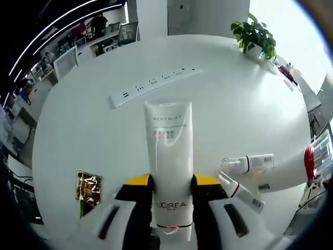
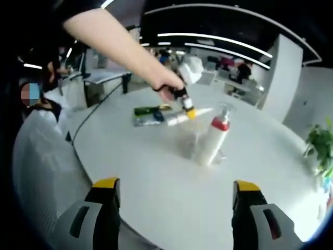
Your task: Arrange the skincare products in the storage area until every visible bottle or jar stands upright without overlapping.
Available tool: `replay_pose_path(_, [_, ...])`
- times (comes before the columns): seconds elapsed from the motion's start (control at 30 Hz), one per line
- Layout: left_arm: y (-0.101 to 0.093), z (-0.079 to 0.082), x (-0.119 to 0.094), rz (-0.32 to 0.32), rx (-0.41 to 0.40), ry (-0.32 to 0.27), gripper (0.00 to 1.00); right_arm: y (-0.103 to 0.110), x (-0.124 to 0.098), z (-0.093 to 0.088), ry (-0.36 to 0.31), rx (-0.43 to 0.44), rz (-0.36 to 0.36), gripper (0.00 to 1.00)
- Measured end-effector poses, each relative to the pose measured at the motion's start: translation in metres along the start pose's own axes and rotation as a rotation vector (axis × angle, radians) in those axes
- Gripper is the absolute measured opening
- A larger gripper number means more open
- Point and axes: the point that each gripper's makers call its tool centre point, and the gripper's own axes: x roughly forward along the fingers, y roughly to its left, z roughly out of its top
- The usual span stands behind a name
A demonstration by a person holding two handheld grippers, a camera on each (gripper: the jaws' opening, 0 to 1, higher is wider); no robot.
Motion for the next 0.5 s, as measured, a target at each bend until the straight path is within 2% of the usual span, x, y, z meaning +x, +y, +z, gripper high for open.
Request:
replay_pose_path(0.3, [-0.004,0.006,-0.022,-0.007,0.0,-0.074,0.31,0.003,0.001,0.0,0.008,-0.002,0.013,0.92])
replay_pose_path(0.4, [-0.006,0.008,-0.03,-0.007,0.015,-0.111,0.31,0.002,0.001,0.0,0.001,0.013,0.016,0.92])
replay_pose_path(0.5, [-0.007,0.011,-0.041,-0.007,-0.005,-0.152,0.31,0.003,0.001,-0.001,0.007,0.013,0.019,0.92])
